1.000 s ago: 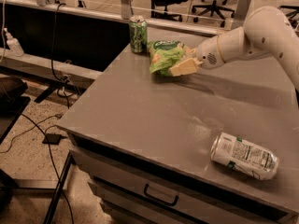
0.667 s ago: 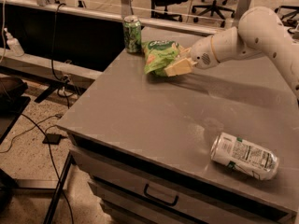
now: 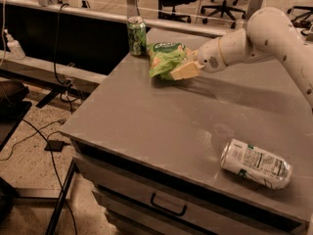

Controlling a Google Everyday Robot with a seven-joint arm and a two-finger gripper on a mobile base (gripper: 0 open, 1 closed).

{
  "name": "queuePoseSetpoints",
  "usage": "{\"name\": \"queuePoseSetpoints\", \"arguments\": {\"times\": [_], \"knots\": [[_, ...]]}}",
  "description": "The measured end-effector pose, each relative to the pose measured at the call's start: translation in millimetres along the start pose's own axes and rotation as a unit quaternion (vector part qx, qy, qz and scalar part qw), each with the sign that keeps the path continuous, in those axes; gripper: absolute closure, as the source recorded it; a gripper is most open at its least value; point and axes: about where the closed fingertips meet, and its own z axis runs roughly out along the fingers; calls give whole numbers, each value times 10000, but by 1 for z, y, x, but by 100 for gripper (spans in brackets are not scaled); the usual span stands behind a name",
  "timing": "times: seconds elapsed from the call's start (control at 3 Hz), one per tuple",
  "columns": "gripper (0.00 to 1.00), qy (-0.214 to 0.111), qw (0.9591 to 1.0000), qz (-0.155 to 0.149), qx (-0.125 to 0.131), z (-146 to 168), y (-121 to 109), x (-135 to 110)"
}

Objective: Move green rice chip bag near green can

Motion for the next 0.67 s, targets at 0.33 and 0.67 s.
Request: {"name": "queuePoseSetpoints", "arguments": {"times": [0.33,0.67], "knots": [[18,3,10000,-1,-26,3,1,0],[0,24,10000,-9,-64,6,2,0]]}}
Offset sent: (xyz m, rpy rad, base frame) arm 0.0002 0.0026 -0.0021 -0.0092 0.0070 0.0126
